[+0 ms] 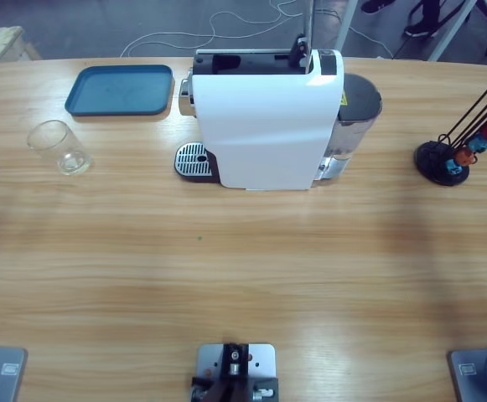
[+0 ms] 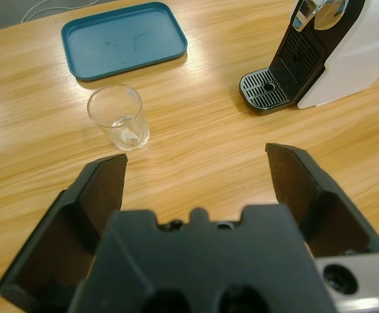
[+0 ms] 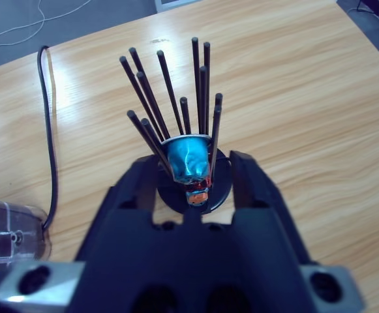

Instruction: Pour coffee

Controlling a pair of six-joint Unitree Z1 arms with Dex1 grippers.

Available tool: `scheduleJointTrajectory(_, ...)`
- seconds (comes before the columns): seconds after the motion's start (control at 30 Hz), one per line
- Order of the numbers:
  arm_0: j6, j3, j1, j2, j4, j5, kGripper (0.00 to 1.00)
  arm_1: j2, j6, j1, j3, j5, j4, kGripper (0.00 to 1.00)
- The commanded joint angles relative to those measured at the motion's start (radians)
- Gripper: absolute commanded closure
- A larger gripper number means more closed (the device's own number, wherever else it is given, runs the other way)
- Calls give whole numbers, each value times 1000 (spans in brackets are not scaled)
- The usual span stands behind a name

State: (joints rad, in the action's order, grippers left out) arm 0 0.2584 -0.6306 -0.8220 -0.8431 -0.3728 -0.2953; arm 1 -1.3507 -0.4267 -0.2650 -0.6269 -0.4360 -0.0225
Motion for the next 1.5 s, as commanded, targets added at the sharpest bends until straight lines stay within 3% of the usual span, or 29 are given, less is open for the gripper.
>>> scheduleJointTrajectory(0.03, 4, 38, -3, 18, 11, -16, 92, -62, -17, 16, 26, -12, 9, 800)
scheduleJointTrajectory(0.2, 3, 38, -3, 21, 12, -18, 92, -64, -17, 16, 20, -13, 9, 804)
scheduleJointTrajectory(0.27, 3, 40, -3, 20, 13, -18, 92, -60, -17, 16, 18, -13, 9, 843)
scheduleJointTrajectory(0.33, 4, 40, -3, 21, 14, -18, 92, -53, -12, 16, 18, -16, 9, 961)
scheduleJointTrajectory(0.6, 3, 45, -3, 18, 22, -18, 92, 65, 13, 16, -16, -18, 95, 966)
scheduleJointTrajectory(0.83, 3, 49, -3, 18, 29, -18, 92, 107, 39, 15, -224, -10, 279, 961)
scheduleJointTrajectory(0.93, 3, 54, -3, 24, 36, -18, 88, 111, 126, -22, -354, -3, 373, 961)
scheduleJointTrajectory(1.0, 2, 62, -3, 24, 53, -16, 22, 120, 236, -93, -404, 39, 380, 957)
scheduleJointTrajectory(1.1, -1, 68, -3, 21, 67, -13, 18, 109, 448, -300, -403, 125, 378, 957)
scheduleJointTrajectory(1.23, 0, 71, -3, 22, 72, -15, 18, 60, 566, -492, -391, 287, 388, 955)
scheduleJointTrajectory(1.37, 1, 75, -3, 21, 80, -15, 23, 19, 683, -516, -394, 588, 404, 951)
scheduleJointTrajectory(1.43, 1, 77, -3, 22, 80, -15, 23, -19, 735, -516, -420, 670, 403, 952)
scheduleJointTrajectory(1.5, 1, 77, -3, 21, 80, -15, 23, -81, 781, -529, -465, 689, 405, 952)
